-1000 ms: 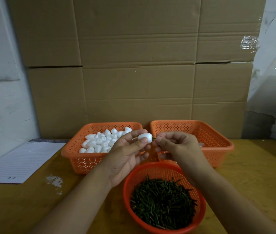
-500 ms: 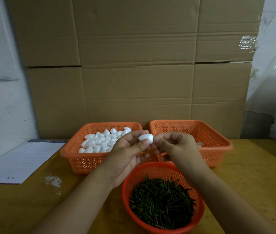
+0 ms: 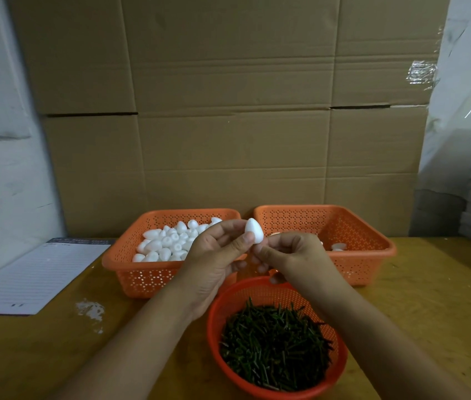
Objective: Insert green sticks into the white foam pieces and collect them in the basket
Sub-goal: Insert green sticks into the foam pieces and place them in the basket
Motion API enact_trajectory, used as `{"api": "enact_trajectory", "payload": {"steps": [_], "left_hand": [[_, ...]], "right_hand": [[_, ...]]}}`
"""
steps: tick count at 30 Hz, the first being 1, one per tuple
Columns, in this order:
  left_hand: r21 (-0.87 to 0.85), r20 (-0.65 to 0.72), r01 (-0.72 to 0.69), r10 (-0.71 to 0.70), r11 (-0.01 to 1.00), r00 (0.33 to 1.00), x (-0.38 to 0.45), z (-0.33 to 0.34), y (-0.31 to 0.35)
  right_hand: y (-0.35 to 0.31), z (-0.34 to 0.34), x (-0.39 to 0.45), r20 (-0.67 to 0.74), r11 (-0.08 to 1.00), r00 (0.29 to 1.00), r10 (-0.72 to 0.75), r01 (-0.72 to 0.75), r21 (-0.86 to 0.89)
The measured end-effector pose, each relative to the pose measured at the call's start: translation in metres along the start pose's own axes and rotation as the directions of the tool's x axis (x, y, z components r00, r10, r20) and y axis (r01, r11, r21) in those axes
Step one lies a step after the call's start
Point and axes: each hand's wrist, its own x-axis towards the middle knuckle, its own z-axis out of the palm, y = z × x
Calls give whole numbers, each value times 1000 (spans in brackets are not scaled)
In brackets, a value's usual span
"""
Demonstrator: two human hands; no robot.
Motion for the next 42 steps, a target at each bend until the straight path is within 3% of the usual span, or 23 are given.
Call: {"api": "enact_trajectory", "payload": {"steps": [7, 22, 42], "left_hand": [[98, -23, -41, 43, 994, 999, -1, 1, -1], [68, 41, 7, -10, 998, 999, 0, -4, 0], [20, 4, -13, 13, 1000, 1000, 1, 1, -3]], "right_hand": [[0, 2, -1, 1, 1000, 1000, -5, 5, -5], [-2, 1, -2, 49, 999, 998, 33, -34, 22], [-5, 3, -4, -9, 998, 1000, 2, -2, 59]]}}
